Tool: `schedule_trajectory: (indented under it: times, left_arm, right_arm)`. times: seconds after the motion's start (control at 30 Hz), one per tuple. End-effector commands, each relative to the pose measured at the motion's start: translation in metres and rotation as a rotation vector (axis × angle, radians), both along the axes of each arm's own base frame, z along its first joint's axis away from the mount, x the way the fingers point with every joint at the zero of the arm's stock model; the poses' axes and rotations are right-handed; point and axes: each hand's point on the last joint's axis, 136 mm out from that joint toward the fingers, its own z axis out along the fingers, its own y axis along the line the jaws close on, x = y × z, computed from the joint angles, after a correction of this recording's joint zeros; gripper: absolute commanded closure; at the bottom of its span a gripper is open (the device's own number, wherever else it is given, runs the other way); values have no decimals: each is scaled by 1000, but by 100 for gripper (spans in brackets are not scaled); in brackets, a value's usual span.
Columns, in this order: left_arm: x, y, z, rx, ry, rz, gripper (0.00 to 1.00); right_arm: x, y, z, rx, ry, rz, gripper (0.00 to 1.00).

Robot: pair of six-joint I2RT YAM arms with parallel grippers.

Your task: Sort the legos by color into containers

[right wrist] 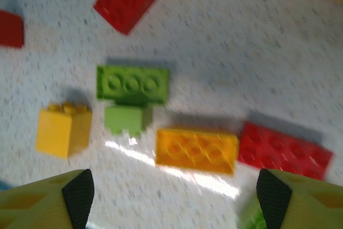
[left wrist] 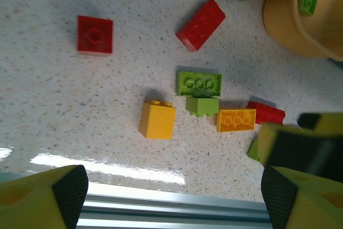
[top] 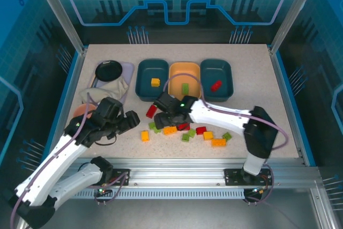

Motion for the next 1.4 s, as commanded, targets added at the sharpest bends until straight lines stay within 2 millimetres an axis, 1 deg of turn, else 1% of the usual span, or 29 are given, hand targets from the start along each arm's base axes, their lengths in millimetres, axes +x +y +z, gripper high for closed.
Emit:
schedule_trajectory:
  times: [0.0, 0.1, 0.23, 0.33, 0.47, 0.6, 0.63, 0.67, 0.8, 0.9, 1.07, 1.23, 1.37]
  left_arm:
    - [-21, 23, -12, 53, 32, 58, 13]
    - [-27, 26, -10, 35, 13, 63, 13]
    - [-29, 25, -6, 21, -12, 46, 13]
    - [-29, 24, -3, 20, -19, 28, 13]
    - [-32, 23, -1, 12, -16, 17, 13]
    - [-37, 25, -1, 2, -14, 18, 13]
    - [-39, 25, 0, -1, -18, 18, 13]
    - [-40, 25, -1, -2, -16, 18, 13]
    - [-43, 24, -1, -23, -15, 18, 14]
    - [-44, 24, -2, -28, -12, 17, 14]
    - [-44, 23, -2, -35, -14, 14, 15]
    - [-42, 20, -3, -43, -17, 8, 16]
    - [-41, 18, -4, -48, -16, 5, 16]
  right_arm:
    - [22, 19, 0, -4, -38, -141, 14]
    - [35, 36, -10, -12, -42, -193, 12]
    - [50, 44, -28, -60, -37, -269, 10]
    - [60, 53, -41, -55, -38, -295, 11]
    - [72, 63, -52, -53, -41, -312, 14]
    - [77, 64, -66, -91, -23, -336, 20]
    - [77, 62, -76, -113, -17, -343, 22]
    - [78, 63, -79, -113, -14, -343, 23]
    - [85, 64, -88, -110, -21, -343, 32]
    - [87, 61, -94, -122, -9, -345, 40]
    - [88, 63, -96, -127, -11, -315, 54]
    - [87, 60, -95, -130, -10, -294, 63]
    - [84, 57, -87, -139, -9, -276, 70]
